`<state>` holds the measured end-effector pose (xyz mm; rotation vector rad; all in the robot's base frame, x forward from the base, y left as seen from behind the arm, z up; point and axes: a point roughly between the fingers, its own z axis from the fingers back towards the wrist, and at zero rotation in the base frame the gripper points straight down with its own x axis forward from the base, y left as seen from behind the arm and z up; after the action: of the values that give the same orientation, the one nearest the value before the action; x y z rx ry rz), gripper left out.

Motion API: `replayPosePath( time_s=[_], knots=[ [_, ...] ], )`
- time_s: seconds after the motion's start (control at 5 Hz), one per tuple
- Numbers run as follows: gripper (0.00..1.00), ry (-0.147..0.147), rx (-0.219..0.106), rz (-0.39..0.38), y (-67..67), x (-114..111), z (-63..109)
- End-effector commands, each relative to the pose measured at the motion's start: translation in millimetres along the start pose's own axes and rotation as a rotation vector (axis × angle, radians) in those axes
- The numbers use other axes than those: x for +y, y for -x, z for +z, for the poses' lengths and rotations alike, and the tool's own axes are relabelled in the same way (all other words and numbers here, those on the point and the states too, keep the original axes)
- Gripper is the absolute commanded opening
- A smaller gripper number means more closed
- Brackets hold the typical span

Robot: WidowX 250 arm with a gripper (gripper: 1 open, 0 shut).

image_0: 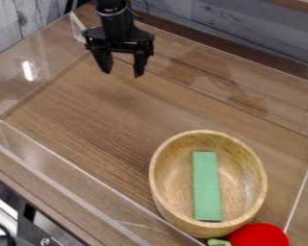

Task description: Put the green block in the brown bowl

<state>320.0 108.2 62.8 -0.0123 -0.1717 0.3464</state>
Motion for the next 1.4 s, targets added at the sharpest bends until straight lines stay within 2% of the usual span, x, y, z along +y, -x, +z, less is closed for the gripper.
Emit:
replayPosePath(
  time_s=[0.0,0.4,0.6,0.8,1.0,1.2],
  knots=[
    [1.0,0.025,-0.033,-0.088,-6.0,-10,2.6],
    [1.0,0.012,-0.05,-0.008,-27.9,-8,28.0],
    [1.0,0.014,-0.051,-0.012,-26.3,-12,27.2],
    [1.0,-0.005,-0.018,0.062,-7.9,-14,21.2],
    [1.0,-0.02,-0.002,0.153,15.2,-22,25.8],
    [1.0,-0.023,0.018,0.145,32.9,-36,36.9]
  ],
)
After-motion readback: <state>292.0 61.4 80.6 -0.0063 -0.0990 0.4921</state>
